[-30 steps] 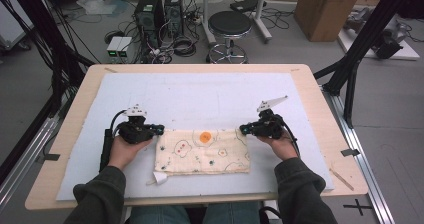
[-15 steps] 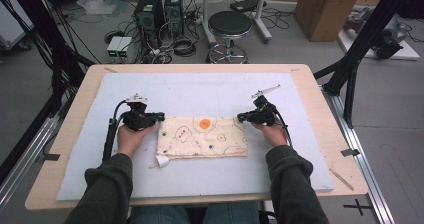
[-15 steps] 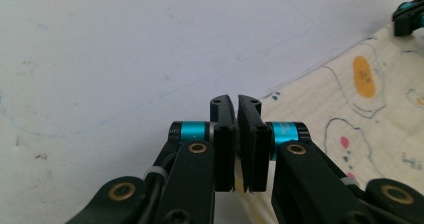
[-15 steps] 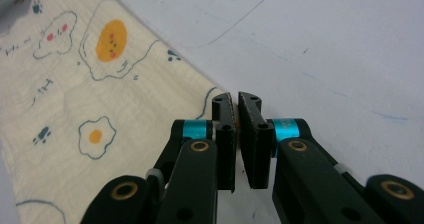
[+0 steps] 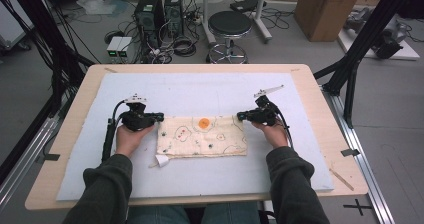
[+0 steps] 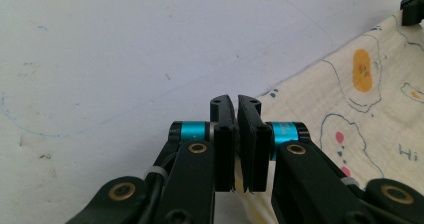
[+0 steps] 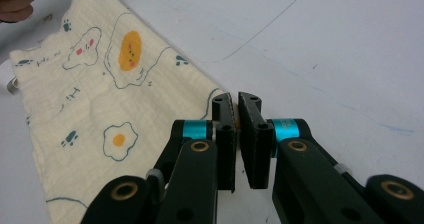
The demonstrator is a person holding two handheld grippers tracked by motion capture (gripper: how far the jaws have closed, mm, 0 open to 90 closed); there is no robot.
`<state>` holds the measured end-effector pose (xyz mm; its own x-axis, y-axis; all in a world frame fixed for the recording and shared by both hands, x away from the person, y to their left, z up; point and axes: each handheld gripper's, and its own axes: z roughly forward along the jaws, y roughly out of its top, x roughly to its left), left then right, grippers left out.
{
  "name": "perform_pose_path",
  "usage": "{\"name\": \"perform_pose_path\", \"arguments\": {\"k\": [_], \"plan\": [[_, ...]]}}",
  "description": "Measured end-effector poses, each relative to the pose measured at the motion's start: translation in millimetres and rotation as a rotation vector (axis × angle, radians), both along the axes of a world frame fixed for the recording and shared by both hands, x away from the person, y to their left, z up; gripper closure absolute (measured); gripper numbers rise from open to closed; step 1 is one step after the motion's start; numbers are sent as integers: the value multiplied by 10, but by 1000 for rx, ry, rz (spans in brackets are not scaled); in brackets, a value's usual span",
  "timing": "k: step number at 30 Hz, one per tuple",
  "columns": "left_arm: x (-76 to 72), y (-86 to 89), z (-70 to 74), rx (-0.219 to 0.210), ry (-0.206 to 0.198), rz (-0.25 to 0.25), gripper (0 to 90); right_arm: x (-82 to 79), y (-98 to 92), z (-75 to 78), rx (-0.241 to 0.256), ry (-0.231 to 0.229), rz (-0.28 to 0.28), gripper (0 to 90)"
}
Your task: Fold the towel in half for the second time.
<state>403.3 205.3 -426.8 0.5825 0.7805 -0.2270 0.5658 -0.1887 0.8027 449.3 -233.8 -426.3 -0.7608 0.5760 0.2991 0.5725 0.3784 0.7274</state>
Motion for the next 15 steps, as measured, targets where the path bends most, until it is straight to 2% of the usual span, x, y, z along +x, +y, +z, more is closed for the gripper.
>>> {"name": "perform_pose_path", "arguments": {"k": [3,6,12,15], "plan": [[-20,1,21,-1,-9,-3,851,-28,-7,-3,9,-2,1,857],[-53,4,25,5,-12,-11,852,-70,7,28,8,-24,13,857],[-116,25,33,-12,-27,-27,851,-139,-23,34,24,-32,21,857],[-147,23,54,-4,-38,-38,852,-177,-32,60,21,-38,26,857]]}}
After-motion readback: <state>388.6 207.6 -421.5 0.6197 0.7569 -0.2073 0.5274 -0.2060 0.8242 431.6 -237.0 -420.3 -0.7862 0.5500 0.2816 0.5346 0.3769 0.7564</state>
